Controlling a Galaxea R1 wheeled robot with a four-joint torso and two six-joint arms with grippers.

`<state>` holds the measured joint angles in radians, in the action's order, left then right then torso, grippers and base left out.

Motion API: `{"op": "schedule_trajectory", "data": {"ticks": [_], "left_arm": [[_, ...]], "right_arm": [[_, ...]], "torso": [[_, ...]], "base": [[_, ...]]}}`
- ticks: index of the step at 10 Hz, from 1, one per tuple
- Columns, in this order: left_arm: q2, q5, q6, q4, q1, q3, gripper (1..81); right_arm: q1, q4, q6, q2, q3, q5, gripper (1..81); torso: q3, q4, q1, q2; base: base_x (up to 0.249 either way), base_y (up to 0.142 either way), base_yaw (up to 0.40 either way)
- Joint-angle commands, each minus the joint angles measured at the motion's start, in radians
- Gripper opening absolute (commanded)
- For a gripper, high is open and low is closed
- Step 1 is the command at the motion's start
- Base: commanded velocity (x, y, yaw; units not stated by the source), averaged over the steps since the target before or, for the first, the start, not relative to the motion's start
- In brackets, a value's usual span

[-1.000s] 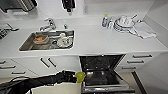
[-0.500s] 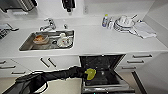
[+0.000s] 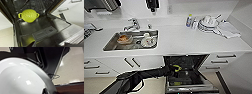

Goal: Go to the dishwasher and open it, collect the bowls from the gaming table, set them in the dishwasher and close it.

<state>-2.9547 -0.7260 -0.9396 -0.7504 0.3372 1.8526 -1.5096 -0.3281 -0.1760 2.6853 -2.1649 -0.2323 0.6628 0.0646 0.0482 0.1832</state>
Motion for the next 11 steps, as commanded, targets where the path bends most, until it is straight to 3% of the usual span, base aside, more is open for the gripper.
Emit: {"op": "schedule_trajectory", "data": {"ticks": [1,3,5,6,8,9,11], "left_arm": [[-0.002,-0.039,0.005,0.008,-0.113,-0.035,81.1],[0.127,-0.036,0.016,0.002,-0.025,-0.155,81.1],[0.288,-0.029,0.022,-0.018,0.068,-0.314,81.1],[0.392,-0.023,0.024,-0.036,0.122,-0.420,81.1],[0.544,-0.012,0.021,-0.112,0.223,-0.557,81.1],[0.607,0.038,0.021,-0.134,0.303,-0.590,81.1],[0.685,0.196,0.019,-0.216,0.470,-0.566,81.1]], "right_arm": [[-0.015,0.015,-0.004,-0.019,0.042,0.093,1.0],[0.011,0.015,-0.005,-0.090,0.164,0.093,1.0],[0.056,0.018,-0.007,-0.240,0.403,0.096,1.0],[0.074,0.015,-0.005,-0.346,0.517,0.094,1.0],[0.116,0.007,-0.004,-0.498,0.666,0.090,1.0],[0.146,0.004,-0.004,-0.564,0.733,0.085,1.0],[0.214,0.003,0.001,-0.656,0.836,0.079,1.0]], "torso": [[0.000,0.000,0.000,0.000],[0.000,0.000,0.000,0.000],[0.000,0.000,0.000,0.000],[0.000,0.000,0.000,0.000],[0.000,0.000,0.000,0.000],[0.000,0.000,0.000,0.000],[0.000,0.000,0.001,0.000]], "base": [[0.000,0.000,0.000],[0.000,0.000,0.000],[0.000,0.000,0.000],[0.000,0.000,0.000],[0.000,0.000,0.000],[0.000,0.000,0.000],[0.000,0.000,0.000]]}}
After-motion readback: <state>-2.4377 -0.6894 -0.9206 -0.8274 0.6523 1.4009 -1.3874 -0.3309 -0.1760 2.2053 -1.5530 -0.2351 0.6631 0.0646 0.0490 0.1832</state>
